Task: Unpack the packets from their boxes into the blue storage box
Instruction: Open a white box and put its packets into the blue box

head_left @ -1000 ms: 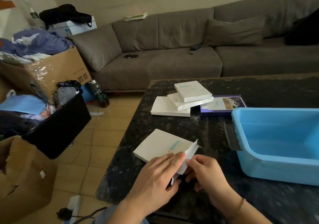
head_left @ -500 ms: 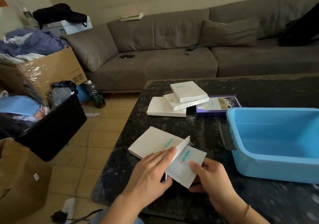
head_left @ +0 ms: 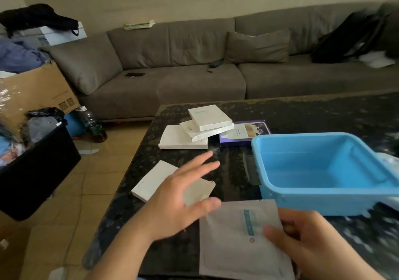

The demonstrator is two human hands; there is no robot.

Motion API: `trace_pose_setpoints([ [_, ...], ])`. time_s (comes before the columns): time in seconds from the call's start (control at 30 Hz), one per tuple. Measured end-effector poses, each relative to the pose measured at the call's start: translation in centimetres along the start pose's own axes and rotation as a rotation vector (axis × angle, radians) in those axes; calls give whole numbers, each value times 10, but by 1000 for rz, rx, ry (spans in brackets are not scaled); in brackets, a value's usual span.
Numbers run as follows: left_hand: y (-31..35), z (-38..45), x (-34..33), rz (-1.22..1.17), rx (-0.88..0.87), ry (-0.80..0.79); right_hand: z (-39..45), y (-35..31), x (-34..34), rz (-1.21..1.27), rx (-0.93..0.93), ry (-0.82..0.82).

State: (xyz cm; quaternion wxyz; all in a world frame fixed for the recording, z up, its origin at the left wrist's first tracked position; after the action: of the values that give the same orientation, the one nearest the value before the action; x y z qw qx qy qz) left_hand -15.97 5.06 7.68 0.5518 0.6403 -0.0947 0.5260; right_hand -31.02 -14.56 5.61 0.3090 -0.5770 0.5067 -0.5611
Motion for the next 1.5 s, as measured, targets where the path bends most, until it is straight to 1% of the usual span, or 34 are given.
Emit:
trace_pose_setpoints([
  [0.03, 16, 18, 4, -21, 21, -77, -3, -14, 9, -7, 48, -46],
  [0.1, 40, 50, 4, -150, 54, -370, -5, -39, 30, 12, 115, -75],
  [0.13, 50, 61, 3, -247, 55, -462, -5, -48, 41, 19, 142, -49],
  [0.17, 56, 70, 3, -342, 60, -483, -4, -55, 51, 31, 171, 7],
  [0.2, 59, 77, 1, -428, 73, -456, -3, -57, 62, 66, 205, 95],
  [0.27, 60, 87, -6, -564, 115, -328, -6, -54, 79, 219, 235, 288],
  [0.3, 60, 91, -10, -622, 134, -264, -7, -50, 83, 292, 220, 332],
  [0.33, 60, 95, -14, -675, 155, -214, -8, -46, 85, 344, 195, 327],
  [0.4, 61, 100, -21, -754, 196, -159, -10, -39, 85, 373, 136, 257],
  [0.53, 65, 102, -27, -890, 248, -134, -5, -27, 84, 344, 84, 207],
  [0.6, 66, 100, -28, -974, 265, -145, 0, -23, 82, 331, 96, 229],
  [0.7, 66, 97, -28, -1012, 242, -148, 5, -20, 82, 330, 159, 333],
  [0.77, 70, 101, -22, -927, 191, -73, 10, -24, 87, 278, 211, 402],
  [0.87, 82, 115, -13, -744, 121, 48, 25, -36, 112, 111, 299, 501],
  [0.97, 94, 134, -11, -490, 74, 50, 45, -55, 152, -94, 479, 650],
  [1.0, 96, 140, -13, -397, 79, 31, 52, -59, 163, -198, 513, 664],
  [1.03, 96, 145, -15, -317, 86, 18, 58, -63, 171, -302, 525, 642],
  [1.07, 96, 150, -18, -253, 93, 14, 66, -63, 177, -398, 508, 584],
  [1.17, 86, 165, -31, -113, 96, 51, 87, -49, 184, -665, 363, 305],
  [1.23, 79, 176, -41, 0, 73, 43, 101, -32, 180, -717, 238, 127],
  [1.27, 76, 181, -46, 89, 53, 11, 108, -23, 177, -720, 181, 58],
  [1.4, 67, 196, -68, 540, -14, -167, 135, 9, 161, -788, 88, -110],
  [1.5, 71, 203, -82, 849, -98, -260, 149, 21, 151, -856, 45, -219],
])
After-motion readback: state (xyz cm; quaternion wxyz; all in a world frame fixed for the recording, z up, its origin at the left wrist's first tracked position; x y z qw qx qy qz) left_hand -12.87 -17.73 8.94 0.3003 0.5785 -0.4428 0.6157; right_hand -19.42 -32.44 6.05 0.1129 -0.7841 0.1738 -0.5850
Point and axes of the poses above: each hand's wrist, its own z-axis towards the middle knuckle, its own x-axis out of the back of the hand, y = z × x, the point moved 2 cm from there along z, towards the middle knuckle, and after that the axes turned 7 degrees about z, right-handed, at the moved point
